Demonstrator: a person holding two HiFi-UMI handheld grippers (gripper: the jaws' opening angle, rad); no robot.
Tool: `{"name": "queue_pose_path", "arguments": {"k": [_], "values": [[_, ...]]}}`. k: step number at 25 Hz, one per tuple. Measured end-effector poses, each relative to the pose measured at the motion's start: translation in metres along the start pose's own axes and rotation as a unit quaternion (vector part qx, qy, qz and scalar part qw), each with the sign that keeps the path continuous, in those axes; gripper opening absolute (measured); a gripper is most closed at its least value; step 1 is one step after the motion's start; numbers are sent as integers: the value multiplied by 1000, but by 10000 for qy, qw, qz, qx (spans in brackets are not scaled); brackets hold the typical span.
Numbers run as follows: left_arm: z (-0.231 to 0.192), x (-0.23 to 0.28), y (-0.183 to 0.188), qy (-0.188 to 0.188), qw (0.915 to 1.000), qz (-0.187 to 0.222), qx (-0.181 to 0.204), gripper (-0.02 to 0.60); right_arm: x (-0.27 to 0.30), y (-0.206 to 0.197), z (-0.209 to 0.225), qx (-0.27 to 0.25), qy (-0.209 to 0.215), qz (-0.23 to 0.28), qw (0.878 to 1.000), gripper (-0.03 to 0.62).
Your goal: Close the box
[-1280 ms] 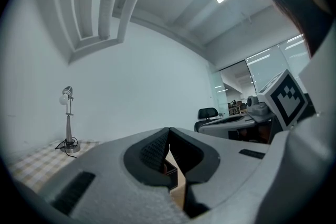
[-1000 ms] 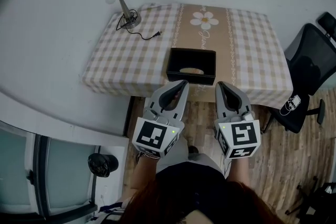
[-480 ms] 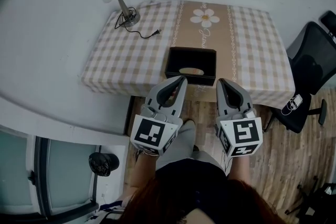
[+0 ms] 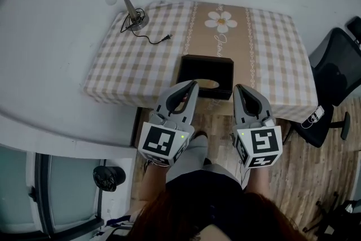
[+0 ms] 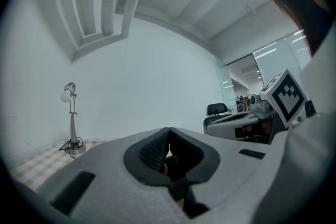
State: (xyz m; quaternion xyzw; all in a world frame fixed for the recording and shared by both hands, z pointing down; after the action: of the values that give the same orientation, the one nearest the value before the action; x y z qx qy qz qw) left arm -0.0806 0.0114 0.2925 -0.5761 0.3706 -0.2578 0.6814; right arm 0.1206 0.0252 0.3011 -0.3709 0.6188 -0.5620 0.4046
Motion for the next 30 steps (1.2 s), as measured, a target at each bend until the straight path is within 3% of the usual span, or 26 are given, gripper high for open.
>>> {"name": "queue_pose_path", "arguments": {"k": [12, 20, 30], "values": [[-32, 25, -19, -24, 9999, -73, 83, 28, 33, -8, 20, -2, -35, -110, 9999, 17], [-50, 40, -20, 126, 9997, -150, -127, 28, 51, -13, 33, 2, -118, -209, 9997, 17], [-77, 53, -38, 149, 9994, -291, -128, 28, 73, -19, 47, -92, -194, -348, 9992, 17]]}}
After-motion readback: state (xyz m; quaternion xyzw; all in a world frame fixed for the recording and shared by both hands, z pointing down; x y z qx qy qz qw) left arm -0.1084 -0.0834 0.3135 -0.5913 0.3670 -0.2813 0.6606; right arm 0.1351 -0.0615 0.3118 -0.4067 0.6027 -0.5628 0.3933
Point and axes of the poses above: the fingertips, and each gripper's own axes: x forward along the fingers, z to its right, y out of its top, the point moved 10 cm from there along -x, backward along the fingers, and after that the axes turned 12 degrees about z, right-handed, at the moved point
